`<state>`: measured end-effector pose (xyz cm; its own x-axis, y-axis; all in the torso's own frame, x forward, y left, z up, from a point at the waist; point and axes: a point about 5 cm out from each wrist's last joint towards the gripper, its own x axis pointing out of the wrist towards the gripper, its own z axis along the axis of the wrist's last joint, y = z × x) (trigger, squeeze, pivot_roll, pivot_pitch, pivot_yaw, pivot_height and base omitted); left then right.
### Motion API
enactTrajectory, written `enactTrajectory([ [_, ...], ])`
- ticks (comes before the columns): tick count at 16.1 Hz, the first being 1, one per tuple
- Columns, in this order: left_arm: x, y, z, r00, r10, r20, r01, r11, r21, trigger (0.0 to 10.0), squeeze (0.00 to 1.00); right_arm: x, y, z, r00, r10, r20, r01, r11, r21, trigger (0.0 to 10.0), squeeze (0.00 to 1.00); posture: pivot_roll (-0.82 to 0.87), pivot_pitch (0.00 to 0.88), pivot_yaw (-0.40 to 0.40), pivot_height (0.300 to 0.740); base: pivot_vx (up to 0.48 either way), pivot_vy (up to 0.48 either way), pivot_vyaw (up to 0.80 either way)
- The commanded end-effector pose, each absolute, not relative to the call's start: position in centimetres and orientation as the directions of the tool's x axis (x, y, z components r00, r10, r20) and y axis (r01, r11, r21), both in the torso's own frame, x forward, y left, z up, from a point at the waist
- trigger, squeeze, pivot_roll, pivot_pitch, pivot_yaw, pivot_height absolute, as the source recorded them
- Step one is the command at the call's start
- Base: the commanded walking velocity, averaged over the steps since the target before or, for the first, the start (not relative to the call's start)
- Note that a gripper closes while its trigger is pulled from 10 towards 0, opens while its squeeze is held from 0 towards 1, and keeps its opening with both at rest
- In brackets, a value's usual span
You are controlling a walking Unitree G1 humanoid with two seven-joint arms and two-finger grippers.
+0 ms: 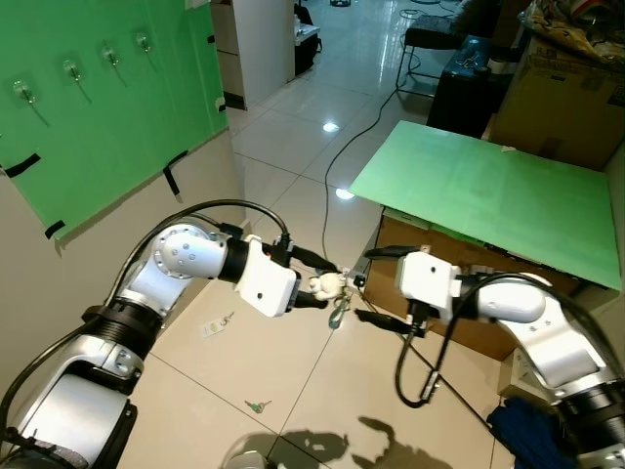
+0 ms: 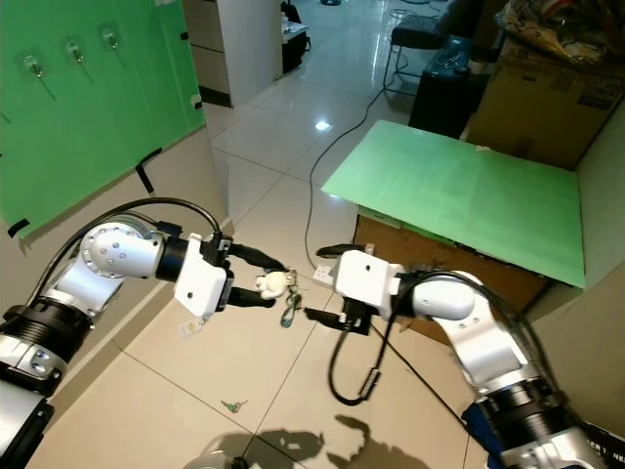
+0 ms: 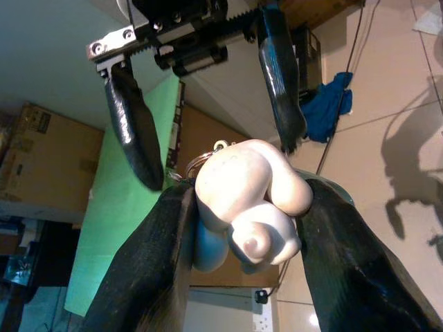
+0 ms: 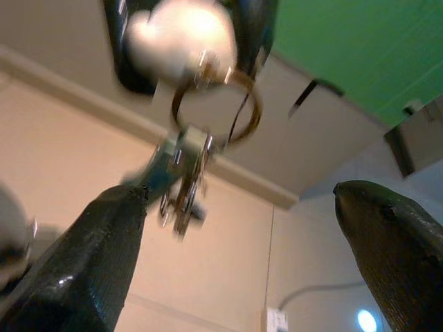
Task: Hang keys on a hook
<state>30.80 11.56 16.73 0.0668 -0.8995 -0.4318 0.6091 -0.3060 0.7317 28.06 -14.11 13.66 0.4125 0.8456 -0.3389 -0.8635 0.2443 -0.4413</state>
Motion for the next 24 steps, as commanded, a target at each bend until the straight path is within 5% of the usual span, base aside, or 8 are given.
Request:
enactTrajectory([
  [1, 30.8, 11.3, 17.6, 0.065, -0.909, -0.411, 0.580, -0.301, 0.757, 10.0, 0.00, 28.4, -13.8, 14.9, 0.439, 0.856, -0.273, -0.842, 0.286, -0.457, 10.0, 0.00, -0.06, 0.000, 0.026, 0.740, 0.000, 0.000, 0.00],
  [4, 30.7, 10.9, 17.8, 0.058, -0.925, -0.375, 0.589, -0.272, 0.761, 10.0, 0.00, 28.5, -12.2, 15.0, 0.462, 0.869, -0.180, -0.827, 0.348, -0.442, 10.0, 0.00, -0.06, 0.000, 0.026, 0.740, 0.000, 0.000, 0.00],
  [13, 30.4, 10.6, 17.6, 0.060, -0.933, -0.354, 0.610, -0.246, 0.753, 10.0, 0.00, 27.1, -10.4, 13.7, 0.421, 0.892, -0.166, -0.860, 0.335, -0.384, 10.0, 0.00, -0.06, 0.000, 0.024, 0.740, 0.000, 0.000, 0.00],
  [16, 30.3, 11.4, 17.1, 0.082, -0.923, -0.376, 0.625, -0.246, 0.741, 10.0, 0.00, 26.4, -12.5, 15.7, 0.460, 0.881, -0.112, -0.847, 0.397, -0.354, 10.0, 0.00, -0.05, 0.000, 0.015, 0.740, 0.000, 0.000, 0.00],
  [24, 30.4, 11.1, 17.0, 0.085, -0.923, -0.374, 0.633, -0.240, 0.736, 10.0, 0.00, 26.4, -13.0, 14.2, 0.511, 0.848, -0.144, -0.837, 0.452, -0.308, 10.0, 0.00, -0.07, 0.000, 0.028, 0.740, 0.000, 0.000, 0.00],
])
